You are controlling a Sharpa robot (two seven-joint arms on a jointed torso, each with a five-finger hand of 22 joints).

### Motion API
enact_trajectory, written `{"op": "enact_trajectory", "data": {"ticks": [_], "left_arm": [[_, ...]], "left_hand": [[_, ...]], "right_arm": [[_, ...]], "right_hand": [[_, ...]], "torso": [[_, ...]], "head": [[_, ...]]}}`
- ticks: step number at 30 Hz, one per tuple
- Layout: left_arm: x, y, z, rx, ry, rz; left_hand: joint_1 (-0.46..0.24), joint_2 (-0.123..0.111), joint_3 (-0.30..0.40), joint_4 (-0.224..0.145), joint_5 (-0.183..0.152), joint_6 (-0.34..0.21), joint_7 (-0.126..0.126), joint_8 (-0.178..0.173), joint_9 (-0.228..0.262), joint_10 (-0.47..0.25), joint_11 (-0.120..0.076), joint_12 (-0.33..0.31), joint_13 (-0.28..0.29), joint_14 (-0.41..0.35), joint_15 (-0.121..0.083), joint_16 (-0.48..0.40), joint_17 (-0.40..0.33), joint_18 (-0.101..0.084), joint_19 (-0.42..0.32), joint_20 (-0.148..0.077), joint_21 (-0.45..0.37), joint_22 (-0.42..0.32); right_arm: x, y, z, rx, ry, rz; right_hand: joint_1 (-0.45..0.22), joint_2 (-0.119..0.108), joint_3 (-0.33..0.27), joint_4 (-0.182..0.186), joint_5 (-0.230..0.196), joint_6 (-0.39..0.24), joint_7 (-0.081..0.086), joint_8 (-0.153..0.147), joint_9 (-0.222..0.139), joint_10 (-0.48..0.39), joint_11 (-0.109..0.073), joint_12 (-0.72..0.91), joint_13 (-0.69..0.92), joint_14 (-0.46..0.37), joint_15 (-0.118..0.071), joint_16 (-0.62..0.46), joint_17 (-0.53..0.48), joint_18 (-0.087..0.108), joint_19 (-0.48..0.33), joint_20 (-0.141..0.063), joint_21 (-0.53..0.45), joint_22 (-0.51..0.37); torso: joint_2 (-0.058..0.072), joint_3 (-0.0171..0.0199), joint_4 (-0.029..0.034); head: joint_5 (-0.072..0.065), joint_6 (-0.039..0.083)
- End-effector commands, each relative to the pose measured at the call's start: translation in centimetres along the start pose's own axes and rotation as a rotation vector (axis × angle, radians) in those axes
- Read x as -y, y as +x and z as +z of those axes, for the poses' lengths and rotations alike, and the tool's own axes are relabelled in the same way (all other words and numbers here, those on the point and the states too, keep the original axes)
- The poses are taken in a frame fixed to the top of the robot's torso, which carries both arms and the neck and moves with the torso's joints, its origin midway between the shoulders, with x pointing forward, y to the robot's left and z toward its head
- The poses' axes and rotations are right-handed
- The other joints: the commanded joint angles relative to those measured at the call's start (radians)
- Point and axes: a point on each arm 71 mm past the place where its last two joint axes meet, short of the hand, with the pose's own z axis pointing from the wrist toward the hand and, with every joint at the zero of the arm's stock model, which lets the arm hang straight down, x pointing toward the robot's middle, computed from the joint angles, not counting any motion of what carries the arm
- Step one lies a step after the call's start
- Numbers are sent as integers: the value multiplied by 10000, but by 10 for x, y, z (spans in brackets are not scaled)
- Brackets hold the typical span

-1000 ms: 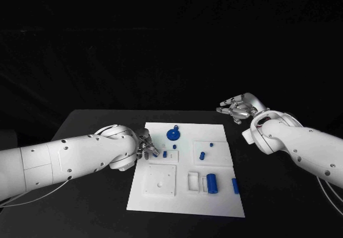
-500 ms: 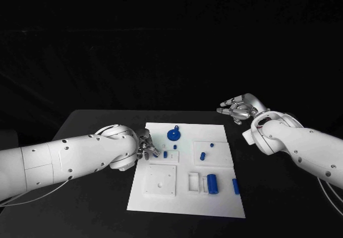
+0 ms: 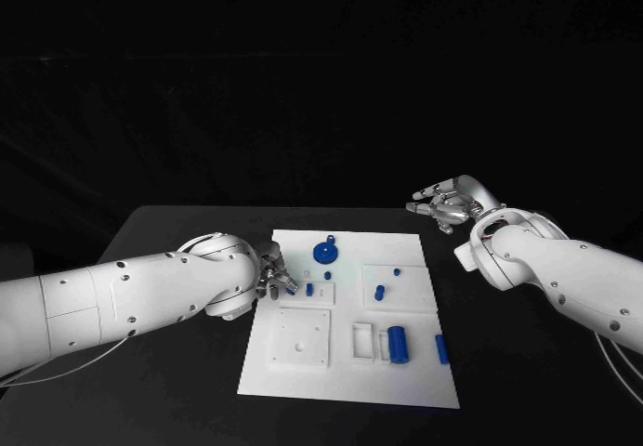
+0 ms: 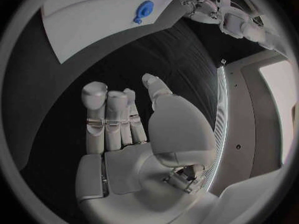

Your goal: Assemble the parts on the task board

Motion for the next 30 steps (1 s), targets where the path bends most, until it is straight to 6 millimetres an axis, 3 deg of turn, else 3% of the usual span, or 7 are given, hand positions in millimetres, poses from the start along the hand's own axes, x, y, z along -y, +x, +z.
{"op": "enact_trajectory", "data": {"ticks": [1, 30], "left_arm": [[-5, 11, 2, -627, -332, 316], [0, 16, 3, -1205, -341, 787]], "left_hand": [[-99, 44, 23, 25, -24, 1958, -1260, -53, 3, 381, -277, 67, 17, 15, -59, 51, 28, -38, 9, 10, -39, 202], [-410, 252, 181, -173, 2, 2281, -1299, -198, -158, 376, -273, 262, 227, 43, -38, 179, 349, 69, -35, 136, 41, 204]], "right_arm": [[-1, 1, 0, -88, -140, -64], [-1, 1, -1, -101, -139, -66]], "right_hand": [[-80, 20, 50, 3, 26, -33, 20, -38, -15, -5, -40, 17, -1, 57, -44, -58, 2, 185, 495, 6, -62, 815], [-85, 20, 98, -30, 48, -29, 21, -39, -16, 6, -44, 25, 9, 70, -47, -67, 6, 183, 501, 3, -46, 817]], "torso": [[-3, 2, 4], [-5, -1, 15]], "head": [[1, -4], [-51, 70]]}}
